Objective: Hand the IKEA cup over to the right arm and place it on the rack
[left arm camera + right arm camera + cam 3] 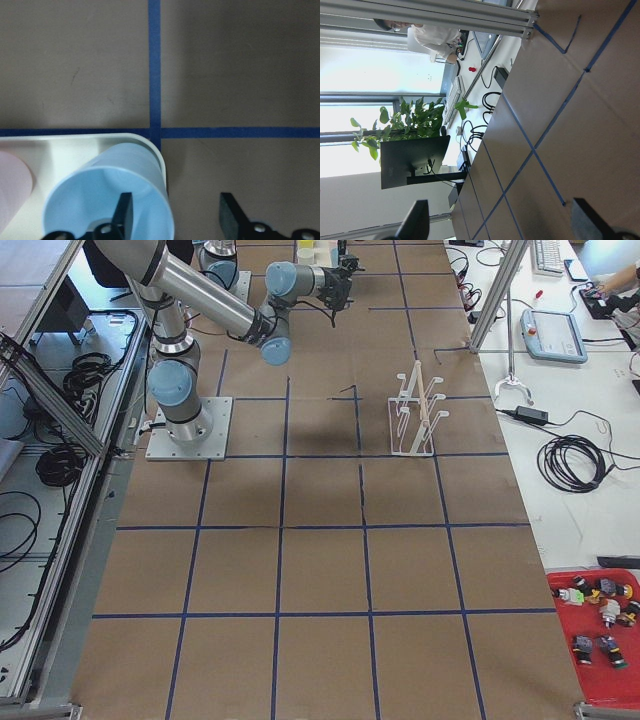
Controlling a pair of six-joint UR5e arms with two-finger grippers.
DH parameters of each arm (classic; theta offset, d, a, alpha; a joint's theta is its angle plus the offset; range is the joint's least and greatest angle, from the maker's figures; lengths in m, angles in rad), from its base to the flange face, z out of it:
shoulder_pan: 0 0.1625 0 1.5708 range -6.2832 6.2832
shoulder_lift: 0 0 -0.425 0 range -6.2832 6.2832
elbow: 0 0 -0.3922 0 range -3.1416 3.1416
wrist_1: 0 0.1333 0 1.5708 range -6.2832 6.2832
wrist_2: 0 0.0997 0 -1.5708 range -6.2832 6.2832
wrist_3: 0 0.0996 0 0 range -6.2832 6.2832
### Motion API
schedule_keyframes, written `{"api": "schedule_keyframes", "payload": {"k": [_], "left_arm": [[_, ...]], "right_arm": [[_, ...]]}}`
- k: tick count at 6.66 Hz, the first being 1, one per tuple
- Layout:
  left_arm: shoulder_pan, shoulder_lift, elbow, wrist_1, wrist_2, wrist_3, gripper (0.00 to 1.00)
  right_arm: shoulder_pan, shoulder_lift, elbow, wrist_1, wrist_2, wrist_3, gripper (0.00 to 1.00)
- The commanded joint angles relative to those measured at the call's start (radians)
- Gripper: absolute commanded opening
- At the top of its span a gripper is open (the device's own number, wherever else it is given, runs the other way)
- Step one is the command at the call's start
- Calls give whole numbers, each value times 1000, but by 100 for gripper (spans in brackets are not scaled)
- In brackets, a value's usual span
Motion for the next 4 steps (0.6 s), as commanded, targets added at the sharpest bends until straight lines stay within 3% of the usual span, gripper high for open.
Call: {"api": "schedule_keyframes", "payload": {"k": [1,3,4], "left_arm": [[0,9,8,-3,18,3,6],[-3,33,42,-20,44,3,0],[-4,57,98,-107,44,3,0]], "right_arm": [[1,43,1,-184,31,138,100],[0,50,3,-222,13,138,100],[0,51,3,-219,13,138,100]]}}
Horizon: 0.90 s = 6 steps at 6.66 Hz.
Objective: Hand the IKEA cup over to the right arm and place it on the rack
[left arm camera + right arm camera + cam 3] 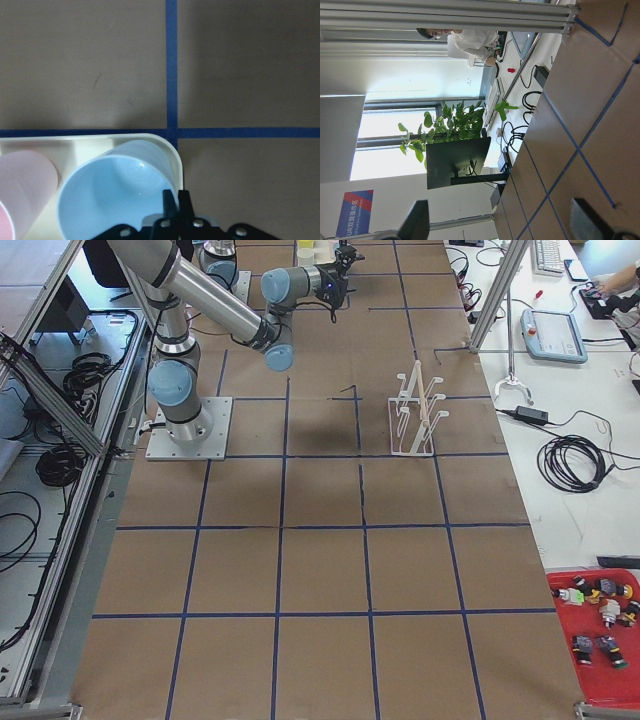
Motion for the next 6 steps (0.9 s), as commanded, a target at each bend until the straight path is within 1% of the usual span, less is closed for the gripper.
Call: {"api": "schedule_keyframes", "payload": {"k": [1,2,3,4,5,6], "left_arm": [[-8,33,150,-179,5,-5,0],[-13,15,274,-313,2,-11,0],[-16,4,369,-408,-4,-11,0],[-30,6,414,-432,-19,-8,0],[-55,18,427,-421,-99,-6,0],[-66,39,451,-414,-212,-8,0]], "right_arm": [[0,7,0,-4,-1,3,100],[0,7,-1,-4,-1,3,100],[-2,9,-1,-4,-1,3,100],[0,7,0,-4,-1,3,100],[0,9,0,-4,-1,3,100],[0,18,0,-5,-1,3,100]]}}
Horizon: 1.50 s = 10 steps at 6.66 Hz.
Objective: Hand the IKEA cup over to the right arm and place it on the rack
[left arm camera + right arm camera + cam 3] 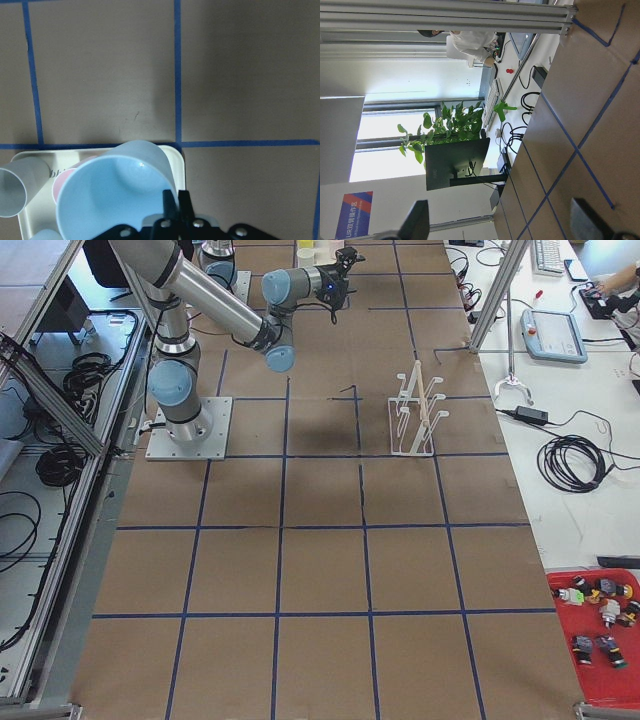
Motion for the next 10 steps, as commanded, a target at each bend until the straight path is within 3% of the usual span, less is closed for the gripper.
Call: {"api": "schedule_keyframes", "payload": {"k": [1,4,5,7,8,10], "left_arm": [[-18,35,63,3,-245,-2,0],[-39,58,48,128,-605,-7,0],[-94,77,10,242,-653,-10,0],[-194,72,-123,587,-661,-68,0],[-236,81,-205,730,-661,-103,0],[-303,83,-390,1030,-748,-115,0]], "right_arm": [[0,24,-1,-3,0,0,100],[-1,21,-3,-3,0,0,100],[-1,26,-3,0,-3,-2,100],[-1,18,-4,0,-2,-2,100],[-1,17,-4,-1,-2,-2,100],[0,18,-4,2,-3,0,100]]}}
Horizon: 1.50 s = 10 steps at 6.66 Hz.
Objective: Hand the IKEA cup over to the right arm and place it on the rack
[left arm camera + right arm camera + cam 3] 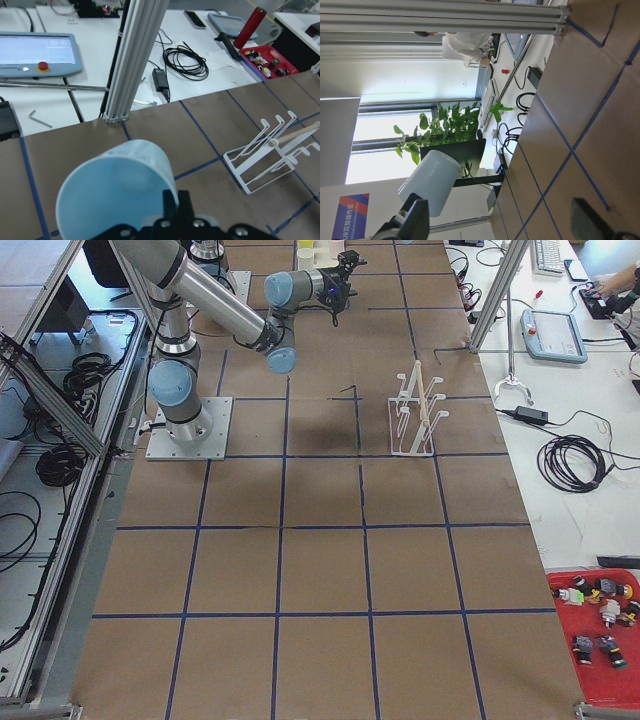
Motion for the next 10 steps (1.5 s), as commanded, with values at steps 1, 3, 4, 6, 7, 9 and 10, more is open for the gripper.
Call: {"api": "schedule_keyframes", "payload": {"k": [1,3,4,6,7,9,10], "left_arm": [[-58,-6,-200,383,-38,-79,0],[-120,-75,-316,800,-39,-271,0],[-167,-67,-322,818,-35,-293,0],[-220,-49,-370,824,-27,-293,0],[-217,-41,-385,829,-39,-293,0],[-195,-40,-385,829,-82,-290,0],[-177,-40,-387,829,-114,-290,0]], "right_arm": [[-1,0,-2,1,-1,1,100],[1,2,0,1,-3,1,100],[1,3,0,2,-6,1,100],[4,0,1,2,-10,17,100],[4,0,1,54,-54,20,100],[11,-1,0,110,-89,111,100],[13,-1,-2,113,-95,133,100]]}}
